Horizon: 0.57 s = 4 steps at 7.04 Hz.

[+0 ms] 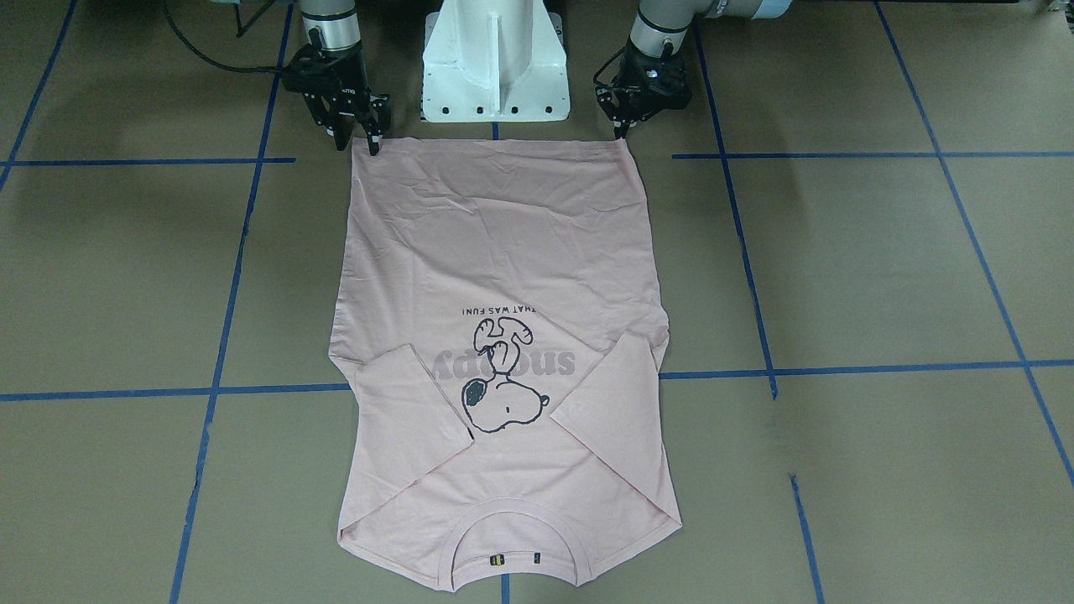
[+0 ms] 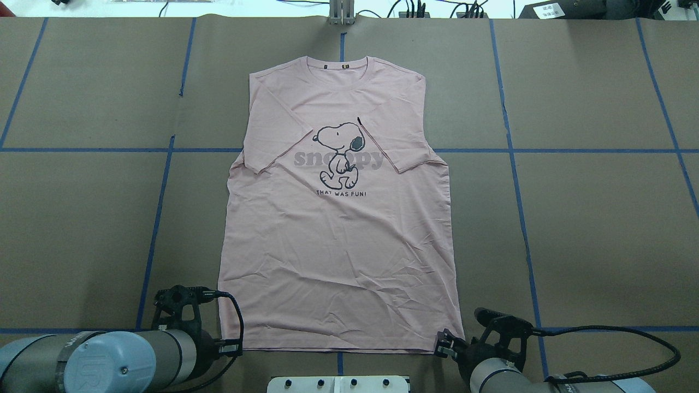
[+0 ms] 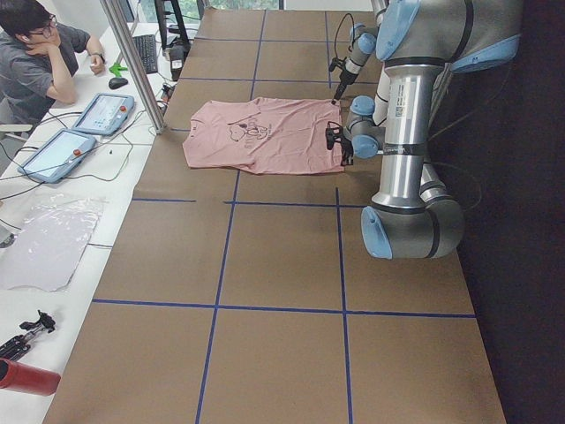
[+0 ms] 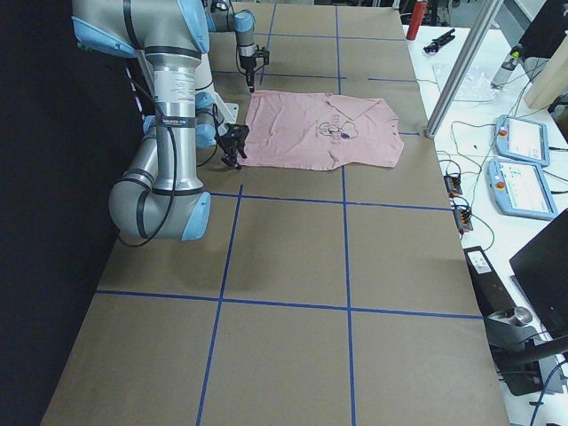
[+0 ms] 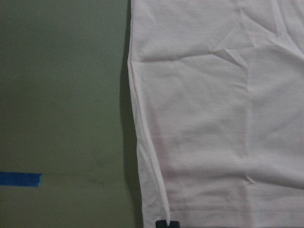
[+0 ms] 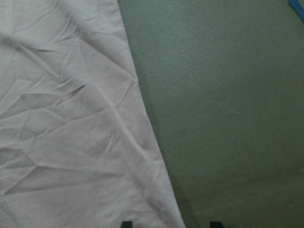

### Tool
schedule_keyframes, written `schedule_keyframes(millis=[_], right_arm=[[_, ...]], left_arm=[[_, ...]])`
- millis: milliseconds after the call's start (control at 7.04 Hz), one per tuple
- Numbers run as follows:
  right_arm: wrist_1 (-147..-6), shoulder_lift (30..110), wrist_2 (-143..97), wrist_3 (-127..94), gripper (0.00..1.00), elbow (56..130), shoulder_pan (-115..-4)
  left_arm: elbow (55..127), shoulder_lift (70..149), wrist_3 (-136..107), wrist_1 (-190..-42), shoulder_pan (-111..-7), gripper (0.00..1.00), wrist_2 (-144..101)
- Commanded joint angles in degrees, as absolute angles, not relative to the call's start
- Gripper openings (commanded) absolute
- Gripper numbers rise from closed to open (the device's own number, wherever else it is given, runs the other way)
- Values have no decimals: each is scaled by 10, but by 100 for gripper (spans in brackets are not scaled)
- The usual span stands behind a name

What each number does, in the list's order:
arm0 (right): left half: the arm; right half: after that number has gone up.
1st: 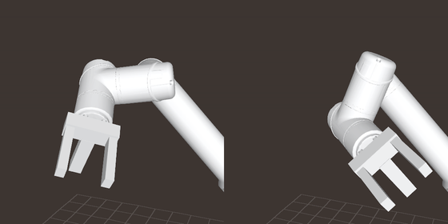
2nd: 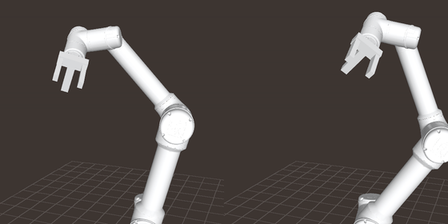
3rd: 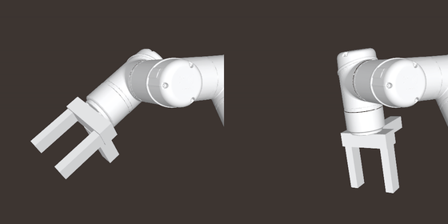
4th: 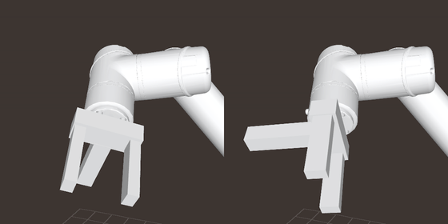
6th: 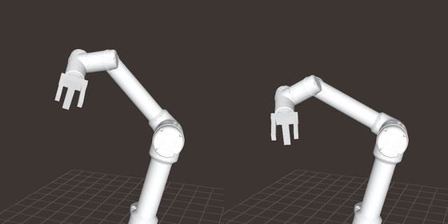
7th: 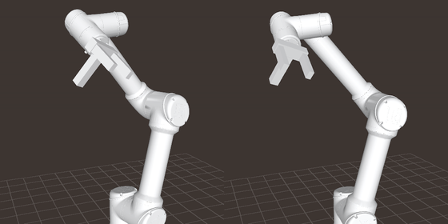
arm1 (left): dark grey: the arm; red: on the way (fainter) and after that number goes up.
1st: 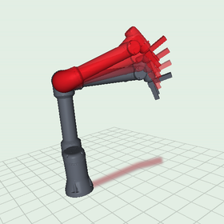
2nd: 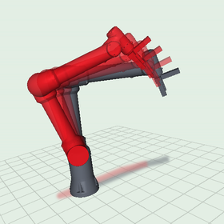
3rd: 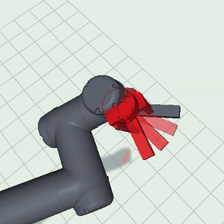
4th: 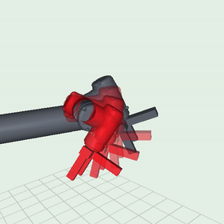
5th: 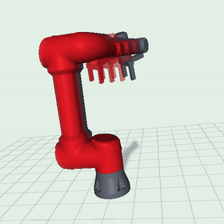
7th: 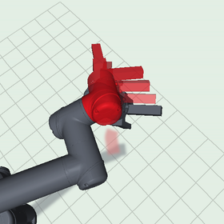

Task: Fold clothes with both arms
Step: 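Grasp the hem corners nearest the robot with both grippers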

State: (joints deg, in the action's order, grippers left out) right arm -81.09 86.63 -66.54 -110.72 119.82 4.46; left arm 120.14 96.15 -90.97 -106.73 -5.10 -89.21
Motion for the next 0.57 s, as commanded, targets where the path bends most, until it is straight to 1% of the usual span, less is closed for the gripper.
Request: schedule_keyframes(millis=[0, 142, 284, 426], right_arm=[[-811, 860, -665, -1115, 33, 1197, 45], [-811, 860, -665, -1141, 11, 1197, 48], [-811, 860, -665, -1143, 0, 1198, 50], [-811, 860, -665, -1143, 0, 1201, 50]], left_arm=[[1201, 962, -910, -1067, -51, 0, -892], [1201, 962, -910, -1068, -51, 0, -892], [1201, 962, -910, -1067, -51, 0, -891], [1204, 962, -910, -1068, -51, 0, -890]])
